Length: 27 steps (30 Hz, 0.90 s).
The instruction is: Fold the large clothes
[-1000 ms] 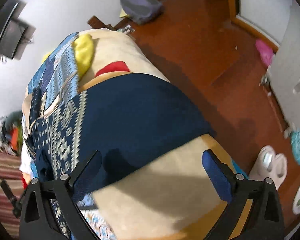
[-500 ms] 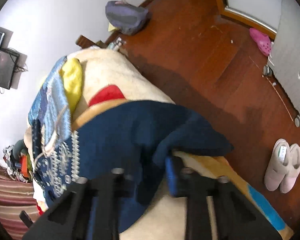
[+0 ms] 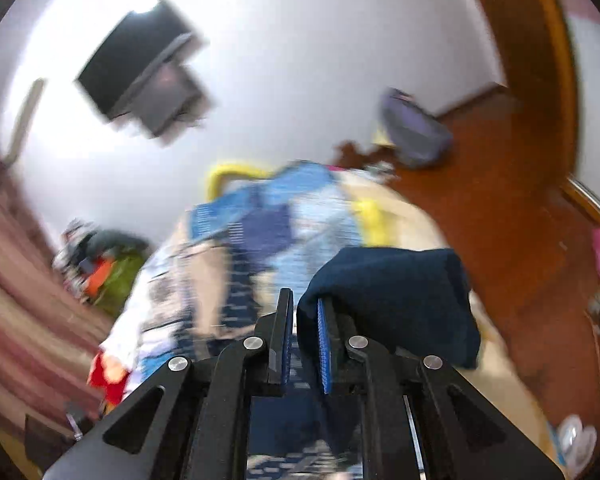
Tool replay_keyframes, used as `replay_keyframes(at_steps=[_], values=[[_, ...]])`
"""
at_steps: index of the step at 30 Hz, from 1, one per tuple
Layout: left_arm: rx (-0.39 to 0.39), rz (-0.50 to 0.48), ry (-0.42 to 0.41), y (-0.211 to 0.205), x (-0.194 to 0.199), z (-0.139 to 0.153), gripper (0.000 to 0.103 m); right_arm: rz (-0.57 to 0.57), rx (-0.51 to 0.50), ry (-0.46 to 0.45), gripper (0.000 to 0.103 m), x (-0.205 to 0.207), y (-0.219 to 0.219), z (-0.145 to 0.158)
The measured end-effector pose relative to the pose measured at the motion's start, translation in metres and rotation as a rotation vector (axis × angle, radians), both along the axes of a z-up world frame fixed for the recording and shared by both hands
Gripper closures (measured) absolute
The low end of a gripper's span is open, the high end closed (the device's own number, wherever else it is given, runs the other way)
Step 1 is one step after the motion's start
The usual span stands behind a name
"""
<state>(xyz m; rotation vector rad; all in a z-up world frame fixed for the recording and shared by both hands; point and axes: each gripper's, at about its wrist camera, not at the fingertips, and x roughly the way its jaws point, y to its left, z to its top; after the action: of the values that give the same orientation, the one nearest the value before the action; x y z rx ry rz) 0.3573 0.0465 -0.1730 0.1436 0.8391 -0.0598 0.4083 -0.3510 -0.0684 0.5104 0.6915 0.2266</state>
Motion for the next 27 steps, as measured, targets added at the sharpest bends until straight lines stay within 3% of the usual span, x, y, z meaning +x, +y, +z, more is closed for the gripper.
replay_keyframes(at_steps=[3, 6, 11, 16, 17, 21, 27], values=[[0.004, 0.017, -0.028, 0.012, -0.013, 0.007, 0.013, 0.106, -0.001, 0.0, 0.094, 0.005, 0.053, 0.004], [0.014, 0.036, -0.049, 0.027, -0.027, 0.012, 0.013, 0.208, -0.046, 0.056, 0.094, 0.006, 0.117, -0.02], [0.03, 0.075, -0.043, 0.055, -0.05, 0.006, 0.013, 0.317, -0.137, 0.256, 0.094, 0.009, 0.196, -0.109], [0.034, 0.109, -0.01, 0.075, -0.064, -0.006, 0.013, 0.318, -0.237, 0.461, 0.094, 0.001, 0.209, -0.187], [0.03, 0.114, -0.002, 0.077, -0.066, -0.009, 0.013, 0.321, -0.227, 0.452, 0.094, -0.003, 0.206, -0.192], [-0.021, 0.109, 0.034, 0.078, -0.062, -0.011, 0.013, 0.388, -0.279, 0.469, 0.093, -0.019, 0.198, -0.183], [-0.05, 0.013, 0.033, 0.03, -0.03, 0.011, 0.013, 0.361, -0.438, 0.289, 0.093, -0.044, 0.157, -0.131]])
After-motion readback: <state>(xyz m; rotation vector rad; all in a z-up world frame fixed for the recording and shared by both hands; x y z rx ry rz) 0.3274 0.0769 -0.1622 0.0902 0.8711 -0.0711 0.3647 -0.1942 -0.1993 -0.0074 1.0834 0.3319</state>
